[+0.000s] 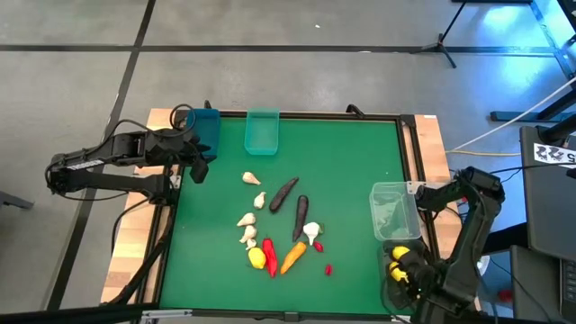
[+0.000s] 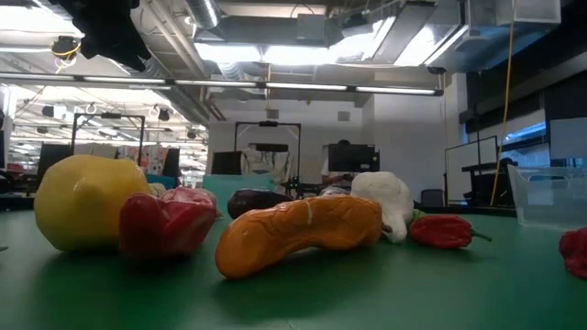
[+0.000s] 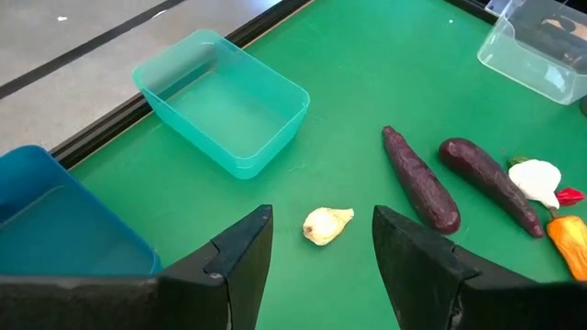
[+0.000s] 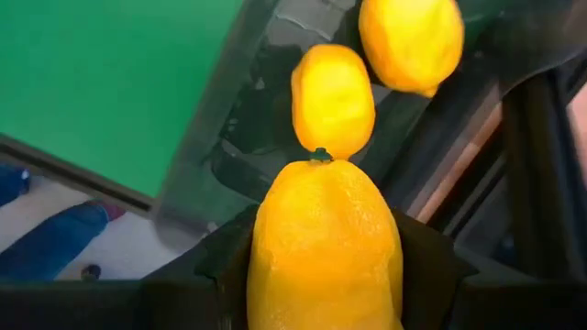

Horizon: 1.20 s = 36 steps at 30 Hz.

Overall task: Sort produce into baskets
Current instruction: Put the yellow lemon into the black bin

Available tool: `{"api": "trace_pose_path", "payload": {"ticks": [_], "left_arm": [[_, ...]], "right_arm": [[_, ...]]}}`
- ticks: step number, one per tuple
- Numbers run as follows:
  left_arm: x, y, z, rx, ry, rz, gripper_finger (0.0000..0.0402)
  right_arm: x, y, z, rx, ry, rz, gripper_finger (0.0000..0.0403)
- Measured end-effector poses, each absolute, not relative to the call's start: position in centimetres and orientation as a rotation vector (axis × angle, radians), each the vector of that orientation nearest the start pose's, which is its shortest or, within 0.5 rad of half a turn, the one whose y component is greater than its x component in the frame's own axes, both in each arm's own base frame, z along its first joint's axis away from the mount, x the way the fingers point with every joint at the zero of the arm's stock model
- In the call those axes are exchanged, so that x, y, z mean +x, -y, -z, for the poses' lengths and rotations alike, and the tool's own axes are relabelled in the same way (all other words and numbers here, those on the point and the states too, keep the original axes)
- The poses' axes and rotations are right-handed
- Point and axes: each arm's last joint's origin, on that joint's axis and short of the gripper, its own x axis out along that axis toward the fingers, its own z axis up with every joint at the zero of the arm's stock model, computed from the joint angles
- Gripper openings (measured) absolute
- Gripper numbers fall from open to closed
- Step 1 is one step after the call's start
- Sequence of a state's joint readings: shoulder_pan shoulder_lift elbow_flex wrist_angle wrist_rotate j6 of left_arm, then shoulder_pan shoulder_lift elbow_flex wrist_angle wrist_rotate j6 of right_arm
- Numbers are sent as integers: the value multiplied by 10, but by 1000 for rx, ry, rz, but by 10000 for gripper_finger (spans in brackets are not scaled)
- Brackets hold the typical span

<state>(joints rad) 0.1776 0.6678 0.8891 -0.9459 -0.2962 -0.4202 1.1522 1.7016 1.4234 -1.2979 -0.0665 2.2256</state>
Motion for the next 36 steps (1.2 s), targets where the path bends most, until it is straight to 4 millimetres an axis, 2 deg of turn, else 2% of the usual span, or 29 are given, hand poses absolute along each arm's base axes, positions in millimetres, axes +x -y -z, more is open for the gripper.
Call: {"api": "trace_pose_path", "payload": {"ticks": [7, 12, 33, 36], "left_arm": [[107, -28, -316, -359, -620, -601, 185], [107, -28, -316, -360, -620, -601, 185], [107, -28, -316, -360, -619, -603, 185], [107, -28, -316, -360, -620, -603, 185]], "right_arm": [[121, -278, -233, 828, -1500, 872, 196], [122, -278, -220, 868, -1500, 822, 196], [121, -276, -228, 905, -1480, 774, 196], [121, -277, -228, 907, -1481, 766, 210]]}}
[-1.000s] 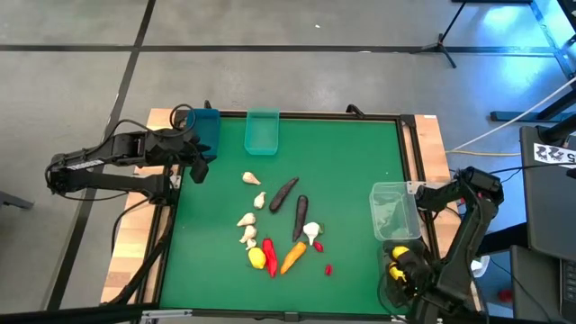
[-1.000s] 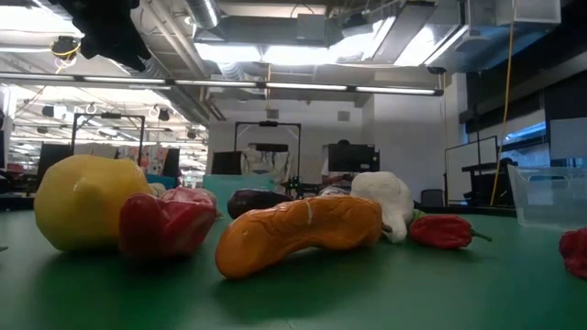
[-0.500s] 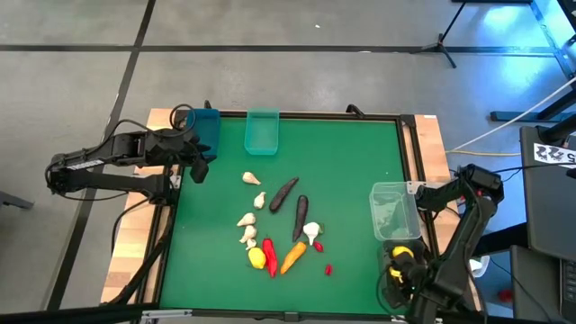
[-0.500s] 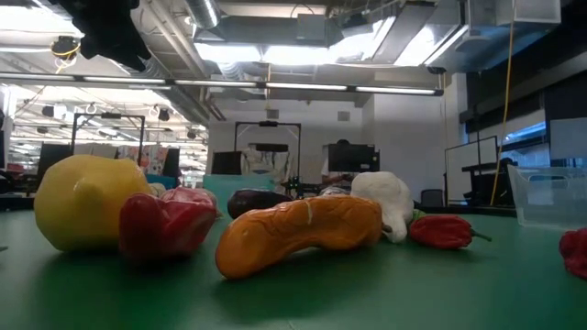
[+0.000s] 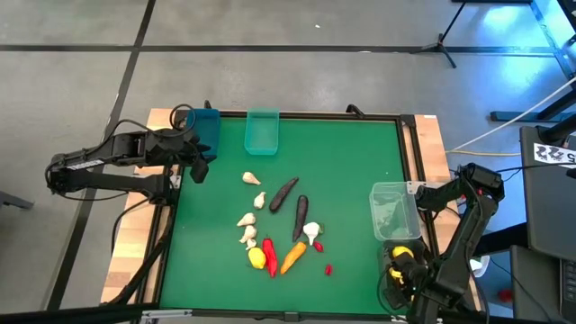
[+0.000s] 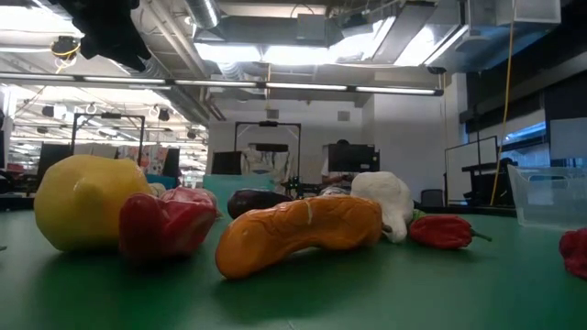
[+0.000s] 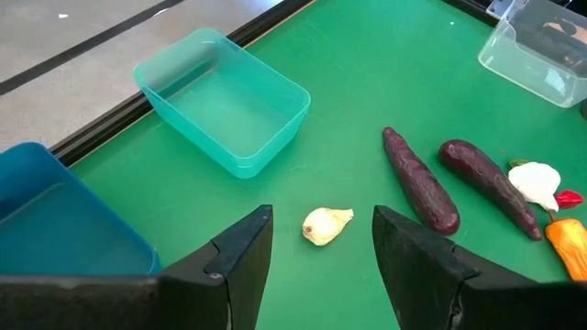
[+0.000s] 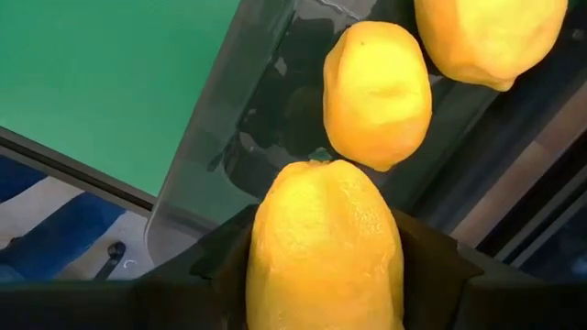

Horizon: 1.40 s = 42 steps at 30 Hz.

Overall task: Sort produce into baskets
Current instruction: Put the yellow lemon into the black bin

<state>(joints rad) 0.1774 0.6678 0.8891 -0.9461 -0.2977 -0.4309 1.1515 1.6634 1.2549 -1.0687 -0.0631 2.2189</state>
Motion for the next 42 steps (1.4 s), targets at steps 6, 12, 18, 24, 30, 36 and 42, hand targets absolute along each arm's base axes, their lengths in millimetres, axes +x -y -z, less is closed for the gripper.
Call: {"api": "trace_pose_path", "payload": {"ticks": [6, 12, 18, 24, 30, 36, 42], "left_arm": [[107, -28, -316, -346, -621, -599, 185], [108, -28, -317, -340, -612, -597, 185], [108, -28, -317, -340, -611, -596, 185], [108, -28, -317, -341, -611, -596, 185], [108, -28, -317, -346, -613, -586, 185], [108, -28, -317, -345, -614, -586, 185], [107, -28, -316, -344, -621, -586, 185]], "right_arm": [[125, -275, -228, 914, -1496, 775, 290], [128, -273, -229, 922, -1493, 785, 339], [150, -259, -267, 914, -1357, 760, 333], [180, -227, -324, 903, -1052, 700, 331], [237, -190, -344, 769, -848, 576, 331], [312, -158, -335, 682, -793, 382, 331], [376, -144, -306, 682, -747, 173, 331]]}}
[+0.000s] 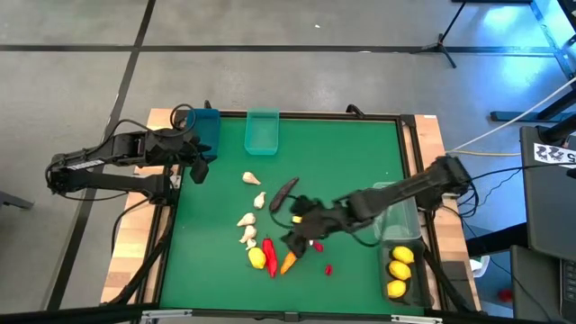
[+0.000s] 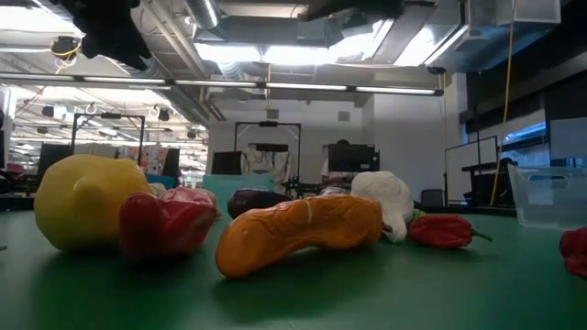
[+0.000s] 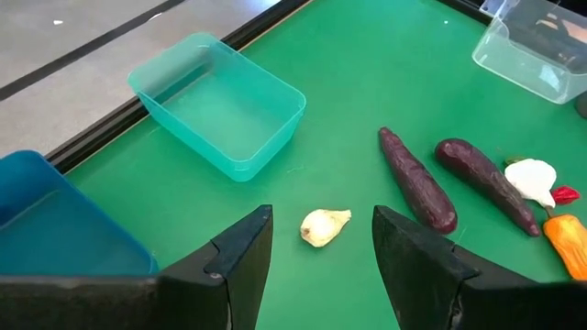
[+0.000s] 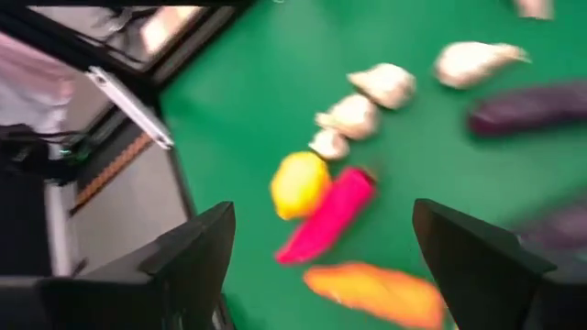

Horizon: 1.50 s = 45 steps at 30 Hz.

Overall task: Sort produce into baskets
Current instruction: Put the yellow lemon into the black bin

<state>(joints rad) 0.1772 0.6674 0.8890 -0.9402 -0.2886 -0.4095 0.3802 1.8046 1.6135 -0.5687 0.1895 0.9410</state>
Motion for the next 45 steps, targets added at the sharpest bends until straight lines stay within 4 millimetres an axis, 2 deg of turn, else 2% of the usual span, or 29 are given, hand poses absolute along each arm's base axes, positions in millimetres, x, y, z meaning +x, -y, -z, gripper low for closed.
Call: {"api": "trace_pose_path", "payload": {"ticks": [5, 14, 19, 23, 33, 36, 42, 45], "left_arm": [[105, -27, -314, -341, -649, -590, 185], [102, -27, -311, -323, -710, -593, 185], [101, -26, -309, -309, -730, -589, 185], [101, -26, -310, -308, -730, -589, 185], [101, -26, -310, -304, -729, -587, 185], [101, -26, -310, -301, -729, -586, 185], [101, -26, -310, -300, -729, -585, 185], [101, -26, -310, -288, -732, -581, 185]], "right_arm": [[411, -146, -284, 650, -684, 75, 331], [468, -166, -250, 334, -675, 54, 330], [494, -177, -235, 264, -718, 67, 330], [499, -189, -228, 223, -745, 135, 330], [485, -218, -212, 233, -747, 264, 330], [486, -223, -200, 239, -755, 280, 330], [493, -227, -159, 313, -813, 288, 330], [491, -226, -150, 339, -857, 327, 330]]}}
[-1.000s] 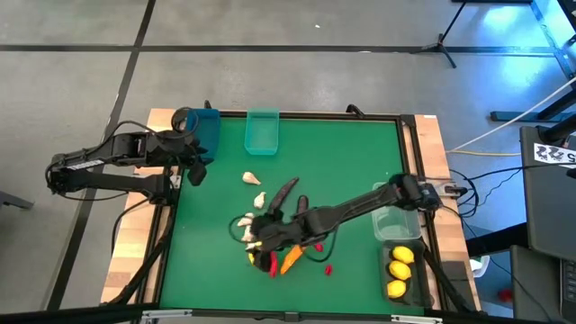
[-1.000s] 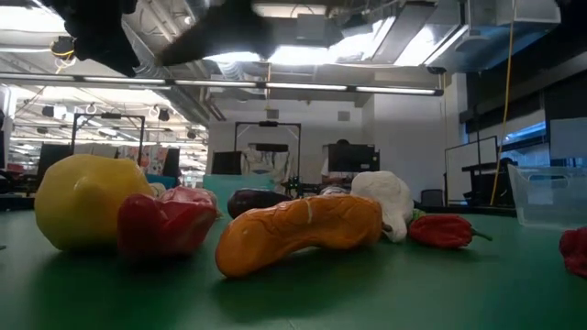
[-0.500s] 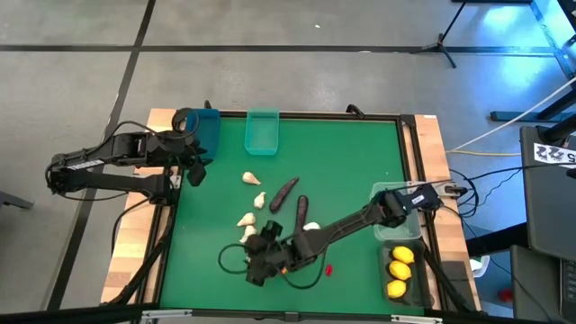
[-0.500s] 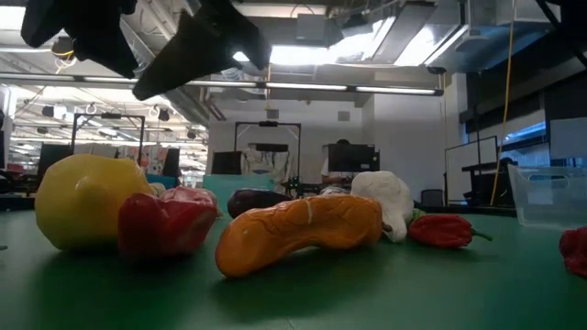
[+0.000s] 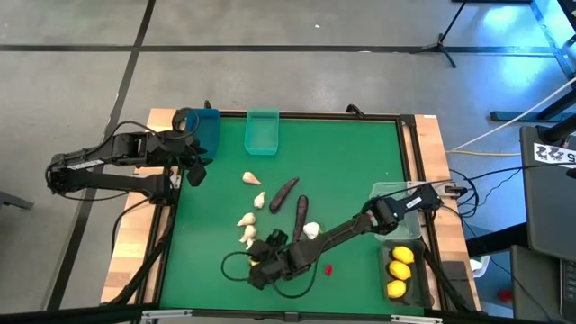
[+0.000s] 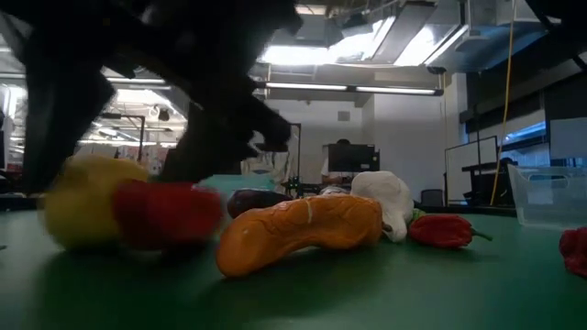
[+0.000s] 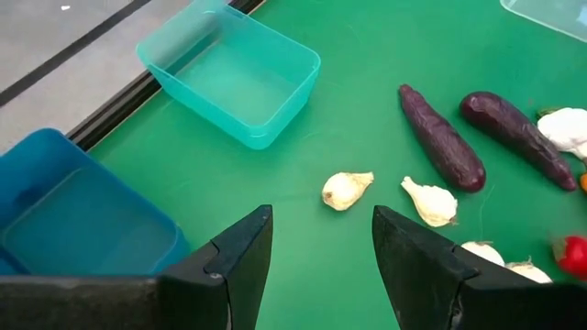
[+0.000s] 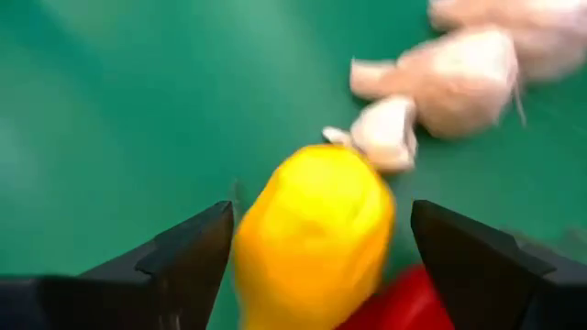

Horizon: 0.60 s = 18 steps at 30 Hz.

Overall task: Sort produce into baskets
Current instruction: Put the yellow lemon into the black bin

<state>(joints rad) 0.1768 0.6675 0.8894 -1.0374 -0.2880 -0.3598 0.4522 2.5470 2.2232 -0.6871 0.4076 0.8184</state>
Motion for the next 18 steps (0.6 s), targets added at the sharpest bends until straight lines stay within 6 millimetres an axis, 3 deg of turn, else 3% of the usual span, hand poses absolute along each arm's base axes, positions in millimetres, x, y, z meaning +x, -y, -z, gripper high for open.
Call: {"api": "trace_pose_path", "payload": {"ticks": [12, 18], "left_arm": [[101, -26, -310, -284, -732, -579, 185], [101, -26, -310, -284, -732, -579, 185]], "right_arm": [[490, -225, -142, 385, -882, 368, 326], [490, -224, -141, 398, -899, 364, 262]]}}
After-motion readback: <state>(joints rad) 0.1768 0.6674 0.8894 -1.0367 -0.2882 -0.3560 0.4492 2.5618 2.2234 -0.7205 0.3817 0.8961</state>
